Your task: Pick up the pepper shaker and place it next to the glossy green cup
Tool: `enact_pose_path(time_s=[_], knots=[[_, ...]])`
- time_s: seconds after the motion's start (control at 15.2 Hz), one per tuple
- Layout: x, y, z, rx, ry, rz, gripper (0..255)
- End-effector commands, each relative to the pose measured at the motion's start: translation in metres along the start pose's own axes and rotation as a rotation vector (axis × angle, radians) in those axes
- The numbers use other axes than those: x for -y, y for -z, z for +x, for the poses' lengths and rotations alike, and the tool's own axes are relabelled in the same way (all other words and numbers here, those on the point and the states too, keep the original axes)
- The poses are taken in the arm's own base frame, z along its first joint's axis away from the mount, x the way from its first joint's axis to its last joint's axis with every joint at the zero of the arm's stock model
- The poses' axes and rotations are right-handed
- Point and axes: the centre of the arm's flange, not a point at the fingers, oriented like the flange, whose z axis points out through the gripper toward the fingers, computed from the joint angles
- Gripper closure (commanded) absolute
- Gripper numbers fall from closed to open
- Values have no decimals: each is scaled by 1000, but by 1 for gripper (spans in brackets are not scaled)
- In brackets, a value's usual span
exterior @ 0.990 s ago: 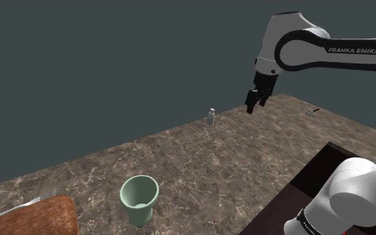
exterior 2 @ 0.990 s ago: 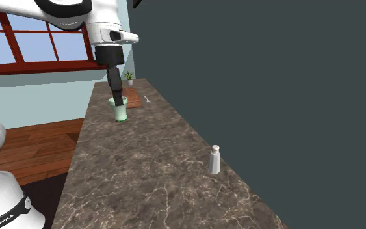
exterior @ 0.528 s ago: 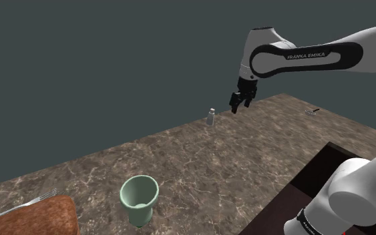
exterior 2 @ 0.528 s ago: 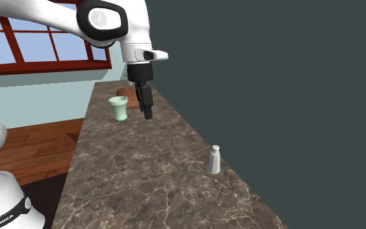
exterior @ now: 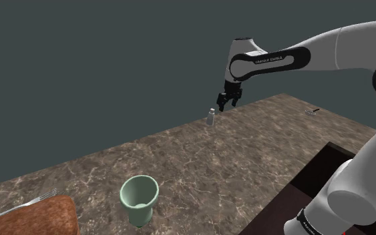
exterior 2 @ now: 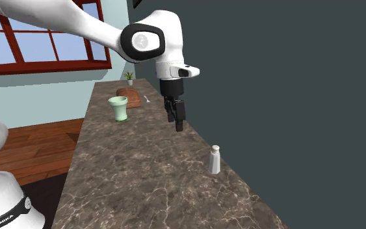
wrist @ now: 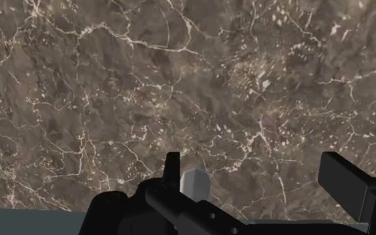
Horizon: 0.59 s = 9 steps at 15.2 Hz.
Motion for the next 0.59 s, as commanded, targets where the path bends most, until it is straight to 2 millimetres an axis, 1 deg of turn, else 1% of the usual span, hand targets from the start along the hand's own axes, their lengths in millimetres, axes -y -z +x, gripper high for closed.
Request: enact_pose_path(time_s=[0.0, 0.53], knots=[[-4, -14, 22, -2, -11, 1, 0], [-27, -67, 109, -8, -53, 6, 0]])
